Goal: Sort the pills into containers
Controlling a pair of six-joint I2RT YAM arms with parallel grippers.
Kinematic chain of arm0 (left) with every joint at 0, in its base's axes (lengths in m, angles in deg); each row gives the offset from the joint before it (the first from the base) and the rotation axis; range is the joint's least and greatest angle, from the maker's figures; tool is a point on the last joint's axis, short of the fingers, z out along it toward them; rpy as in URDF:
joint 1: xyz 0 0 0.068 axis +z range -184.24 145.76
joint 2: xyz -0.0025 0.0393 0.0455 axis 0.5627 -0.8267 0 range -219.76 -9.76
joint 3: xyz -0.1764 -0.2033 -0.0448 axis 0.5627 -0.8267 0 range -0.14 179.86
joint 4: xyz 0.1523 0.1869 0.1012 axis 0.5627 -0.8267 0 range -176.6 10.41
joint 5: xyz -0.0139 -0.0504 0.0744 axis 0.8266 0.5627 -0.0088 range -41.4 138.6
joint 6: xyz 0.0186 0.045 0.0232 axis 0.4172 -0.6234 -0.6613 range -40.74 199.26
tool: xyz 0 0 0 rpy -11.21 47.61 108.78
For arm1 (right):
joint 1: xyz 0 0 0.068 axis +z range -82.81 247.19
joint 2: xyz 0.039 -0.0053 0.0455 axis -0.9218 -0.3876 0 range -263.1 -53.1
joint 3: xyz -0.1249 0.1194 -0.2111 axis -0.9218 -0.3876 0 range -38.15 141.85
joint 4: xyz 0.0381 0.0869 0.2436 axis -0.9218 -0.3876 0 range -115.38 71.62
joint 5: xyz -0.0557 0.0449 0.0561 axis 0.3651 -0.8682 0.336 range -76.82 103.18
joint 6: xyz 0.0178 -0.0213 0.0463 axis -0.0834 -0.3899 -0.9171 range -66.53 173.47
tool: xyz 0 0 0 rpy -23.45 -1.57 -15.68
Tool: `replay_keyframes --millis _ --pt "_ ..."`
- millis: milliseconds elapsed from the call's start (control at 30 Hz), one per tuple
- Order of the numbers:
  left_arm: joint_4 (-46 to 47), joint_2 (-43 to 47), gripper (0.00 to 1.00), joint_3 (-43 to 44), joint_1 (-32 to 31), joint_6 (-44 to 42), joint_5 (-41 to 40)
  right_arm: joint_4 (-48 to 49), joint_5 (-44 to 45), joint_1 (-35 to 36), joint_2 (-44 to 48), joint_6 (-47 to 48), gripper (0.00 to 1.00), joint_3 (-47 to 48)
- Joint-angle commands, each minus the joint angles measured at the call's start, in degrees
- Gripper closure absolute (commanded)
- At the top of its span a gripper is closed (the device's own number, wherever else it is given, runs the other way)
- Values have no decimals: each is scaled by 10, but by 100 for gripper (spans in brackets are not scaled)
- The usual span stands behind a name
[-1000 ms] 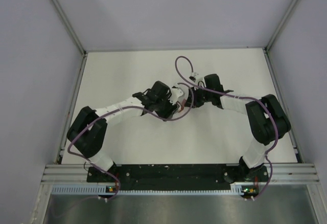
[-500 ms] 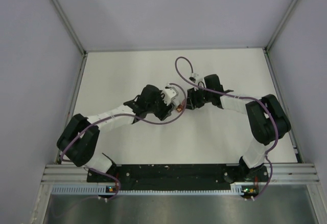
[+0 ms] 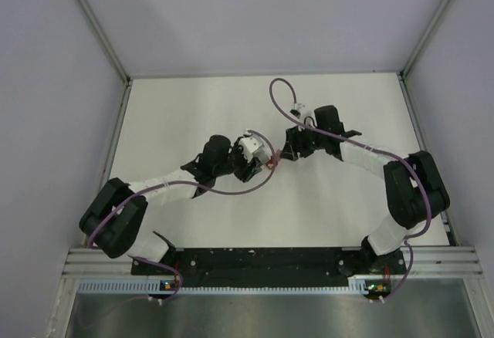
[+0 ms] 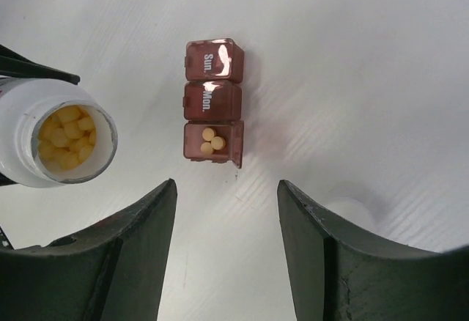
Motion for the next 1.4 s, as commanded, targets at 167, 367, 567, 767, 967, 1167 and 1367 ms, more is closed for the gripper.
replay_keyframes --millis 167,367,567,767,967,1167,1367 --pt "208 44 100 -79 20 10 88 -42 26 -32 48 27 40 18" --pt "279 46 100 -96 38 32 166 -51 77 -35 59 70 39 3" --pt "401 30 100 -102 60 109 290 -75 130 -34 60 100 36 12" --pt "539 -16 100 -94 69 207 367 -79 145 -34 44 112 32 7" --pt "596 -39 100 -90 75 263 365 -77 147 -31 20 116 31 4" --pt "539 -19 100 -91 75 229 334 -72 154 -20 -6 120 31 2" --pt "491 -3 100 -88 75 205 314 -70 164 -6 -31 123 33 4"
